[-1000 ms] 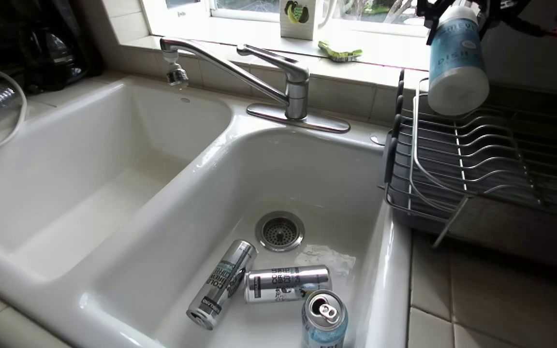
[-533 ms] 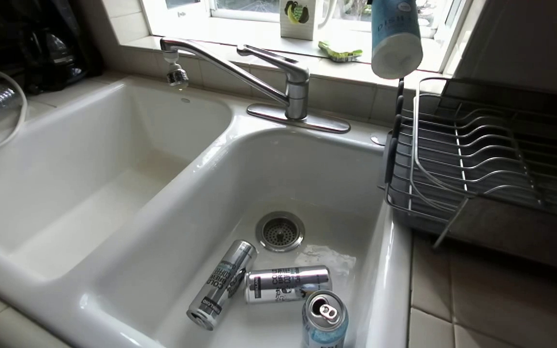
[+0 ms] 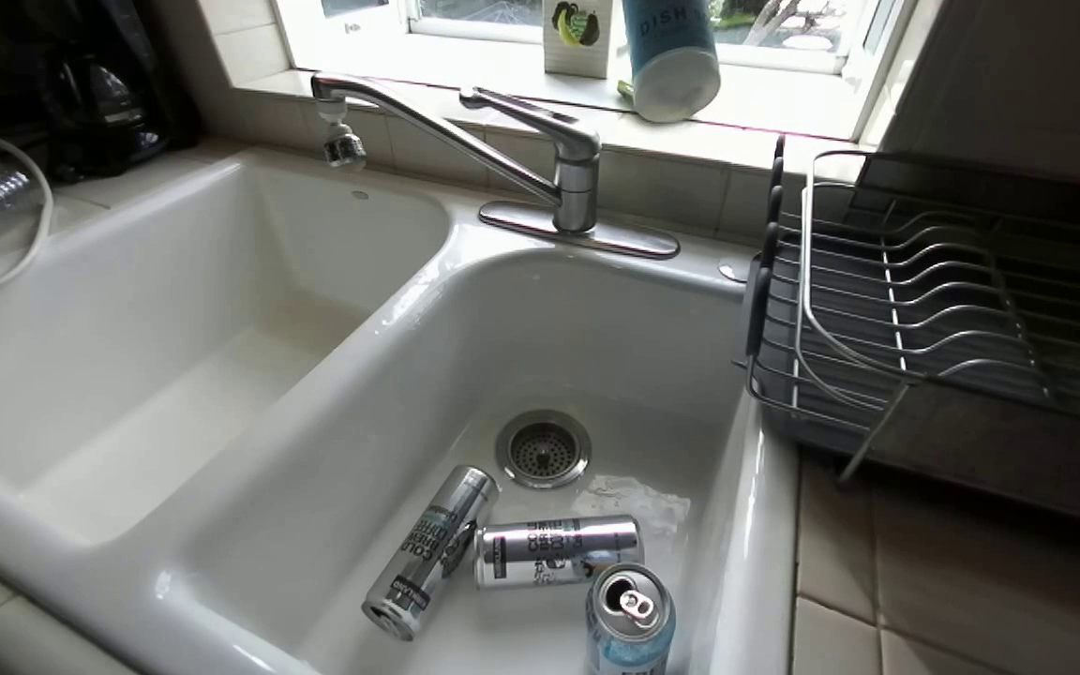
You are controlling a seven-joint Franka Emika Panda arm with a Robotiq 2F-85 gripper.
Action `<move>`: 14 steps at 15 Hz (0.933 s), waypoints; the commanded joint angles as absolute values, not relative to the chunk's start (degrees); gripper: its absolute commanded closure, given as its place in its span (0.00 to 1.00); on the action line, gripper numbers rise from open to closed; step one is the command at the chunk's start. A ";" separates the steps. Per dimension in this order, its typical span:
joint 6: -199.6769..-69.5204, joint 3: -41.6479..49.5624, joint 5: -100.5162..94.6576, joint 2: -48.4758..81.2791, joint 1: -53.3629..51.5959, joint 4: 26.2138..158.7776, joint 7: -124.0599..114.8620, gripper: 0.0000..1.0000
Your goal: Pick up the bottle of dish soap from the tray on the left and place it on the rack above the window seal
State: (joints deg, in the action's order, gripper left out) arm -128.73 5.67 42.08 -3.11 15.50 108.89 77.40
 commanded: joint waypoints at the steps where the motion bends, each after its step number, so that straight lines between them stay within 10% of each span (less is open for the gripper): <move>1: -128.15 8.13 43.49 -3.22 12.72 108.85 78.77 0.38; 8: -127.72 8.53 45.17 -3.22 12.01 108.99 80.53 0.38; 9: -127.72 8.53 45.18 -3.22 12.02 108.99 80.55 0.63; 14: -128.46 7.12 46.93 -2.99 8.84 101.34 81.79 0.63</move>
State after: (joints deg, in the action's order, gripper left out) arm -127.90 7.00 45.70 -3.17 11.03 105.51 82.03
